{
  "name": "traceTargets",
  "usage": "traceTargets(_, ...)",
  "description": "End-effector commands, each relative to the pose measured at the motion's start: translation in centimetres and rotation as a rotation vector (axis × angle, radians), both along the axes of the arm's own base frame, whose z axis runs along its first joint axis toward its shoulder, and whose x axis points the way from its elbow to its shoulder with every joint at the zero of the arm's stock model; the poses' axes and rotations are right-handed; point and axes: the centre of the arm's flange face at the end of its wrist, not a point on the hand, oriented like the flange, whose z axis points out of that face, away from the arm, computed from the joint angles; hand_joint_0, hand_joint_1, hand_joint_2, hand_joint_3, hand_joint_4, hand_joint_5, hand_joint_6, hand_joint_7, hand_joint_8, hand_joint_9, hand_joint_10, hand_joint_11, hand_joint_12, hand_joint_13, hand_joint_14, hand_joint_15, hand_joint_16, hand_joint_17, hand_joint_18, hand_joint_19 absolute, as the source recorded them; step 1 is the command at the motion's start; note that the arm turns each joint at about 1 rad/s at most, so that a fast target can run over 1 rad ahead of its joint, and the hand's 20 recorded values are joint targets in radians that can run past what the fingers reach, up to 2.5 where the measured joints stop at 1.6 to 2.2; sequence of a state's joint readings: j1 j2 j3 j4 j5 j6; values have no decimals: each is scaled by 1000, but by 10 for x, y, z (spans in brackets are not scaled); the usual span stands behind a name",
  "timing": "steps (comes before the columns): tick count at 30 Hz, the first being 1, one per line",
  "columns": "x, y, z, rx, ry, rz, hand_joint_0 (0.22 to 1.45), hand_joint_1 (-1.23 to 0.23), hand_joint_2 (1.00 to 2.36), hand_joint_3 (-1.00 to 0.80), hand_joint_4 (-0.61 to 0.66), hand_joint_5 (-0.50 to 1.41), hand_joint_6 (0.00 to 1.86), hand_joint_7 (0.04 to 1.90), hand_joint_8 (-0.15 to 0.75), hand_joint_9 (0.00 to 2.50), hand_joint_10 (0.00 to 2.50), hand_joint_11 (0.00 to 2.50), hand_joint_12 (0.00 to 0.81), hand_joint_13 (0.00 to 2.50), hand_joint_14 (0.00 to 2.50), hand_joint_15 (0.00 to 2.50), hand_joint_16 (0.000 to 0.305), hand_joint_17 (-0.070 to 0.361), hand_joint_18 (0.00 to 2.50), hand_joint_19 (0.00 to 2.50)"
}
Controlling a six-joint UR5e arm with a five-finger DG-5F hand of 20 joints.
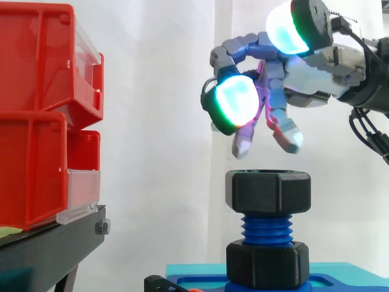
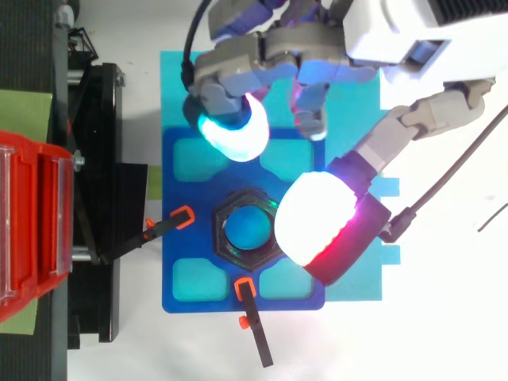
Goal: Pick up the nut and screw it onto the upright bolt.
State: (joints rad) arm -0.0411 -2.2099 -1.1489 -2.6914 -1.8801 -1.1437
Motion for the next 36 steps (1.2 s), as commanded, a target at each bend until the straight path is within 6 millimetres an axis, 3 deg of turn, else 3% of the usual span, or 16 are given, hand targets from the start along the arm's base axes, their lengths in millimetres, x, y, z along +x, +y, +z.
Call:
traceTargets(1, 3, 4, -1, -1, -7, 6, 495, -197, 1000, -500, 242, -47, 505, 1173, 313, 1464, 14, 437, 279, 1080, 5, 136, 28, 63, 820, 4)
traceTargets(7, 12, 20, -25, 6, 12, 27, 493, -208, 1000, -500, 249, -90, 504, 1081, 294, 1317, 11, 355, 296, 978, 4, 115, 35, 80, 786, 71)
traceTargets(8, 11, 21, -26, 6, 14, 29, 491, -214, 1000, -500, 238, -102, 504, 1072, 287, 1141, 11, 286, 306, 844, 3, 94, 37, 83, 693, 62)
traceTargets(9, 11, 24, -28, 6, 17, 31, 491, -214, 1000, -500, 238, -102, 504, 1072, 287, 1141, 11, 286, 306, 844, 3, 94, 37, 83, 693, 62)
traceTargets(11, 11, 28, -31, 7, 23, 32, 481, -220, 1000, -500, 231, -143, 503, 978, 271, 814, 0, 69, 340, 612, 0, 10, 40, 90, 397, 0)
traceTargets(16, 8, 30, -37, 9, 37, 36, 453, -228, 1000, -500, 162, -188, 502, 774, 252, 453, 0, 0, 350, 291, 0, 0, 43, 96, 0, 0)
traceTargets(20, 3, 34, -53, 7, 60, 41, 439, -170, 1000, -500, 47, -252, 501, 628, 175, 42, 0, 0, 352, 0, 0, 0, 47, 106, 0, 0)
traceTargets(36, 2, 32, -58, 9, 60, 39, 432, -149, 1000, -500, 37, -266, 501, 587, 174, 0, 0, 0, 348, 0, 0, 0, 49, 109, 0, 0)
